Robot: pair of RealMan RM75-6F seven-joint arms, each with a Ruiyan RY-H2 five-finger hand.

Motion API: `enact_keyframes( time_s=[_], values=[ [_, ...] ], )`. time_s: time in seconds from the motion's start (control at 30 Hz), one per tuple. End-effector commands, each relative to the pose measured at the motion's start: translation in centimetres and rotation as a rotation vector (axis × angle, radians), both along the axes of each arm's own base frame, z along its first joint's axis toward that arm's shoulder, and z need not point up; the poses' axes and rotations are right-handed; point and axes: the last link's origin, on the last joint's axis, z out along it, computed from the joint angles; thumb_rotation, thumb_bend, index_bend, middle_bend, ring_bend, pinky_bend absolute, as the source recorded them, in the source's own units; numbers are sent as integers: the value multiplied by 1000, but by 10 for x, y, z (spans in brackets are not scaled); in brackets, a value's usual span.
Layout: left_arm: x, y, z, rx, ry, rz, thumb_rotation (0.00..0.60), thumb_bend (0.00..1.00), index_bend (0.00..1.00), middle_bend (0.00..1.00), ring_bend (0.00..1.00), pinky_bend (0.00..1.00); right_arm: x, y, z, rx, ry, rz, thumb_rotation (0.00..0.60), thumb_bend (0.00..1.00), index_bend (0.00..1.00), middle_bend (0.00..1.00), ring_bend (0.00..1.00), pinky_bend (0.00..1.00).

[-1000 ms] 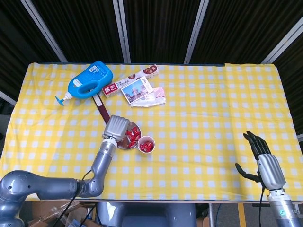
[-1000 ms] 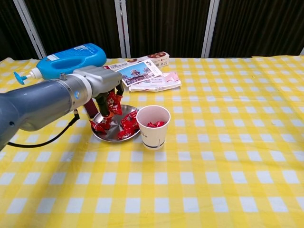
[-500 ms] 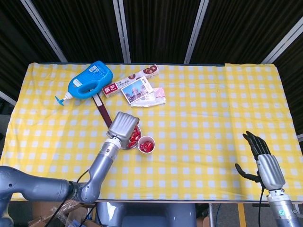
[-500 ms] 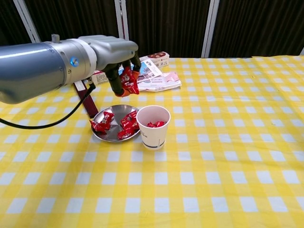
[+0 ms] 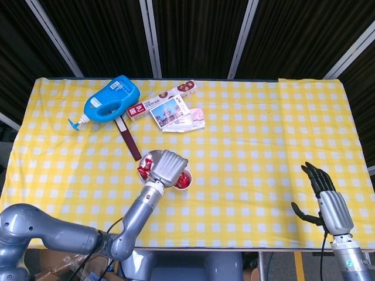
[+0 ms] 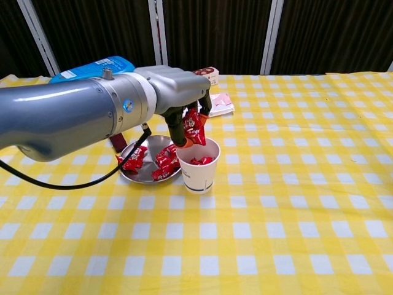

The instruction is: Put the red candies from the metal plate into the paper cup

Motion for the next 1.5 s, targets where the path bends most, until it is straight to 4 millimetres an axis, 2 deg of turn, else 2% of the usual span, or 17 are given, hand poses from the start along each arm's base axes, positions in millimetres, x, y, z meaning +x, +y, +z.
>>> enact_keyframes(
  time_s=[0.03, 0.47, 0.63, 1.0, 1.13, 1.43, 1.5],
  values=[
    [0, -1, -5, -8, 3, -3, 600, 403, 555, 652, 912, 988, 0, 0, 0, 2, 0, 1, 600, 388, 0, 0, 0, 0],
    [3, -3, -12, -20, -17, -20, 600, 336, 482, 591, 911, 987, 1, 1, 0, 2, -3, 3, 600, 387, 0, 0, 0, 0],
    [3, -5, -11, -25, -30, -28, 600, 310, 439, 505, 903, 987, 1, 1, 0, 2, -3, 1, 600, 387, 0, 0, 0, 0],
    [5, -7, -7, -35, -77, -22, 600, 309, 409, 463, 903, 987, 1, 1, 1, -1, -5, 6, 600, 388, 0, 0, 0, 0],
    [2, -5, 2, -14, -96, -19, 600, 309, 392, 434, 902, 987, 1, 1, 1, -1, -7, 4, 600, 388, 0, 0, 0, 0],
    [-37, 16, 34, 76, -67, 68, 600, 294, 340, 415, 890, 987, 1, 1, 0, 1, -2, 6, 600, 388, 0, 0, 0, 0],
    [-60, 23, 38, 86, -32, 126, 600, 281, 336, 401, 890, 987, 1, 1, -1, 3, 1, 3, 600, 388, 0, 0, 0, 0]
  ],
)
